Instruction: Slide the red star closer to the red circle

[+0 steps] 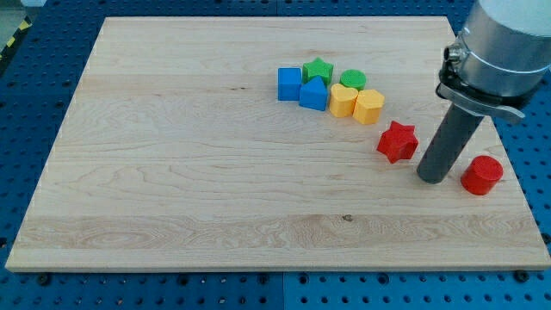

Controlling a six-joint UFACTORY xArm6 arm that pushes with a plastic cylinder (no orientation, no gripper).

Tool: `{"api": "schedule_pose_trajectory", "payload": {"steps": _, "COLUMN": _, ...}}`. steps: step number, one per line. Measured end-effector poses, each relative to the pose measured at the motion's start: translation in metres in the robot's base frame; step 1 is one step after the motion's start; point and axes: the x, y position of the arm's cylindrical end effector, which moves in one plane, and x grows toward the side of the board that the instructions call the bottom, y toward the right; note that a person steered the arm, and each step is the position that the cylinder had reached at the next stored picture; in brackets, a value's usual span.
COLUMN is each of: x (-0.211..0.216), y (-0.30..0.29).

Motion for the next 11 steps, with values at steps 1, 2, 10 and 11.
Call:
{"api": "schedule_pose_trajectory", "payload": {"steps": 1, "x": 0.0, "y": -0.019}}
{"api": "schedule_pose_trajectory", "payload": {"steps": 2, "x": 0.0, "y": -0.044}}
{"api": "schedule_pose_trajectory", "payload": {"steps": 10, "x": -0.05, "y": -0.026}}
{"api": "schedule_pose_trajectory", "payload": {"steps": 11, "x": -0.05, "y": -0.017}}
